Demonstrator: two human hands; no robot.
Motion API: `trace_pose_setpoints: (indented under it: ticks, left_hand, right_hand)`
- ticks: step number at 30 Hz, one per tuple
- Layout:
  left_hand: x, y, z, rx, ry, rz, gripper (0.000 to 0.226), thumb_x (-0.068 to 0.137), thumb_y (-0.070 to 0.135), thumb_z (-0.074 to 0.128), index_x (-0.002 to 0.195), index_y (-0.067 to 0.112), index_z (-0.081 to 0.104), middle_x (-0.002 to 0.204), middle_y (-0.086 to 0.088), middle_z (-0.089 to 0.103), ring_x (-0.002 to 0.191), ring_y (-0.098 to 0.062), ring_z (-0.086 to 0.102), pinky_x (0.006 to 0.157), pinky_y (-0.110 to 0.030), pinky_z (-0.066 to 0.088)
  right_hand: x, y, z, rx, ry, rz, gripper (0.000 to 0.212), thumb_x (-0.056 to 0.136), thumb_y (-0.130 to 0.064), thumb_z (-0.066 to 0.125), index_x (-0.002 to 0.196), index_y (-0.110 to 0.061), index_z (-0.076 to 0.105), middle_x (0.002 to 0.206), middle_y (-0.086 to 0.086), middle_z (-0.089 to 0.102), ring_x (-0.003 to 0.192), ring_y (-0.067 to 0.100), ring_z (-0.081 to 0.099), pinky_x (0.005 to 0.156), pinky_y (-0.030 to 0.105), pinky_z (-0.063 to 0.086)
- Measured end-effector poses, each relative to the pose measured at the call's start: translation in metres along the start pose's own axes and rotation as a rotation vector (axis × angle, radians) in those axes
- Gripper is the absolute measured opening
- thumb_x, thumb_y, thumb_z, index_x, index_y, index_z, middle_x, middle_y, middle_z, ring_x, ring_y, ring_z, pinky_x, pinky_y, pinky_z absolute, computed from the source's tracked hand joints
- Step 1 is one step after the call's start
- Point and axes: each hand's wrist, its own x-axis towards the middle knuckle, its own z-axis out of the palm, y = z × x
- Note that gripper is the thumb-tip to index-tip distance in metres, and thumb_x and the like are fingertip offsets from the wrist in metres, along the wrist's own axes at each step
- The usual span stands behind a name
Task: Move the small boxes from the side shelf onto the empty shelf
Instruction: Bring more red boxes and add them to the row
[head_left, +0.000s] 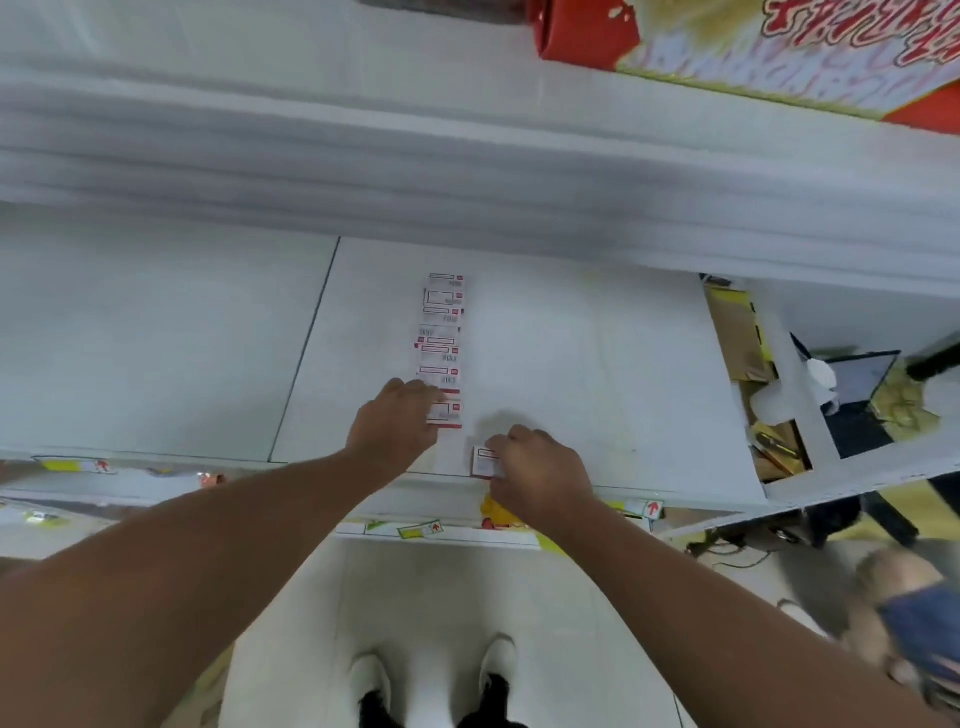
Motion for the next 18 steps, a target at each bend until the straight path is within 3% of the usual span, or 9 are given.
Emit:
trace_pose_setpoints:
  ticks: [4, 8, 14, 18]
  left_hand:
    - [-0.005, -0.012, 0.011, -0.020, 0.053, 0.049, 0.043, 0.093, 0.026, 0.076, 0.135, 0.025, 0.068, 0.138, 0.005, 0.062, 0.118, -0.022, 0.059, 0.081, -0.043, 0.064]
    - [-0.029, -0.033, 0.008, -0.084, 0.110, -0.007, 0.035, 0.094, 0.028, 0.074, 0.129, 0.027, 0.069, 0.132, 0.007, 0.058, 0.113, -0.018, 0.059, 0.075, -0.038, 0.064]
    - [-0.064, -0.060, 0.001, -0.222, 0.151, -0.068, 0.030, 0.096, 0.022, 0.070, 0.126, 0.026, 0.069, 0.130, 0.008, 0.056, 0.113, -0.014, 0.055, 0.070, -0.026, 0.054]
    - [-0.074, -0.072, 0.009, -0.264, 0.196, -0.029, 0.029, 0.093, 0.014, 0.070, 0.120, 0.023, 0.070, 0.124, 0.006, 0.057, 0.111, -0.015, 0.051, 0.072, -0.022, 0.051]
  right_hand:
    - [0.008, -0.010, 0.001, -0.013, -0.022, 0.032, 0.044, 0.091, -0.030, 0.065, 0.135, -0.024, 0.062, 0.121, 0.002, 0.062, 0.112, 0.028, 0.060, 0.082, 0.040, 0.055]
    - [0.019, -0.032, -0.004, -0.024, -0.034, 0.025, 0.045, 0.094, -0.031, 0.063, 0.138, -0.024, 0.060, 0.123, 0.003, 0.061, 0.113, 0.028, 0.060, 0.085, 0.040, 0.056]
    - [0.045, -0.065, -0.002, -0.032, -0.026, 0.003, 0.048, 0.094, -0.031, 0.067, 0.141, -0.026, 0.060, 0.137, 0.001, 0.063, 0.122, 0.027, 0.060, 0.091, 0.043, 0.058]
    - [0.057, -0.068, 0.005, -0.033, 0.035, 0.033, 0.043, 0.096, -0.031, 0.064, 0.138, -0.029, 0.060, 0.136, -0.003, 0.063, 0.120, 0.026, 0.061, 0.087, 0.042, 0.060]
